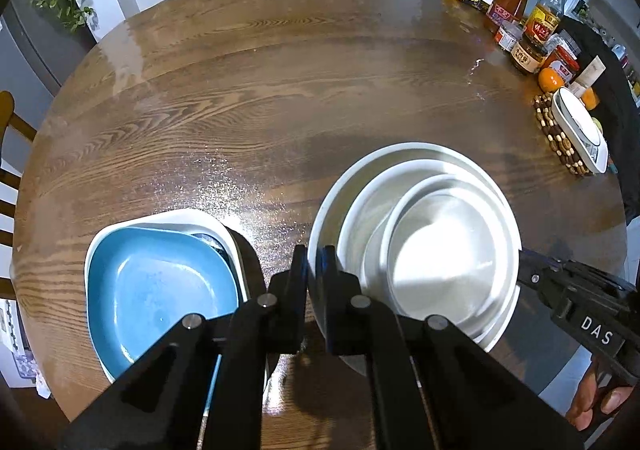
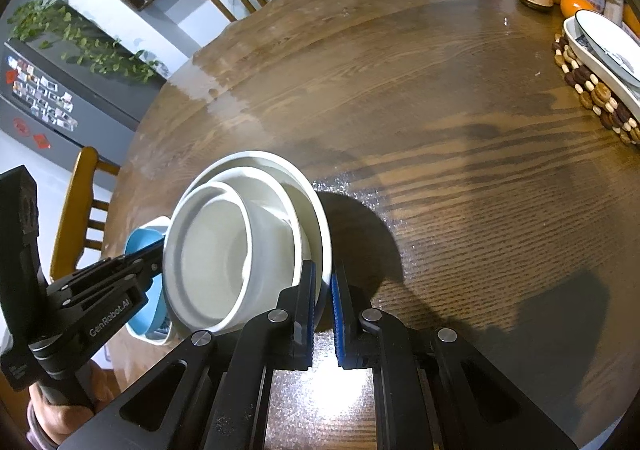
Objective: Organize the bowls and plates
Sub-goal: 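Lift the nested white bowls with the left gripper and carry them over the blue bowl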
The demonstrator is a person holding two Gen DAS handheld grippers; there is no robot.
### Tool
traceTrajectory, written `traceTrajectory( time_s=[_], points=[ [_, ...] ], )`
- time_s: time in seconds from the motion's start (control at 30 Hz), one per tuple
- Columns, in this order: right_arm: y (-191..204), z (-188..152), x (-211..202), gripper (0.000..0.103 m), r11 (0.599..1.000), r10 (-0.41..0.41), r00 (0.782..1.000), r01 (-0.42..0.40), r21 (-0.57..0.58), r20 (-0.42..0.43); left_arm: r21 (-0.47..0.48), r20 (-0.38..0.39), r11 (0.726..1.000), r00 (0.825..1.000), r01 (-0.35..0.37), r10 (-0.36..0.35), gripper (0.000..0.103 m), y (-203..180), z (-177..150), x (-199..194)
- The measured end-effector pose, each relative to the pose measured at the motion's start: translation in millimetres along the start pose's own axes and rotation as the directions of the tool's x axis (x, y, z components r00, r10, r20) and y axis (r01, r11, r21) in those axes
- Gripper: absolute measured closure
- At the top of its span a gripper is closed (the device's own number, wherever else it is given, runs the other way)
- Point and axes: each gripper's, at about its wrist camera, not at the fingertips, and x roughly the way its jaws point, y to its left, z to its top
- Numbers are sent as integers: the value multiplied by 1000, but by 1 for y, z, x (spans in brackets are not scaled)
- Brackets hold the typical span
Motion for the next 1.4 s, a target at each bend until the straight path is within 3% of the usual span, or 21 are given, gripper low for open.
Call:
traceTrajectory(
  time_s=[0.53,1.4],
  points=[
    [2,-1,-4,92,1000,-17,1000,17,-12,-2,-6,-3,1000,1000,2,-2,101,-1,-3,0],
    [11,1,-25,92,999,-20,999,22,-35,42,-6,58,1000,998,-3,3,100,-2,-2,-20]
  ],
)
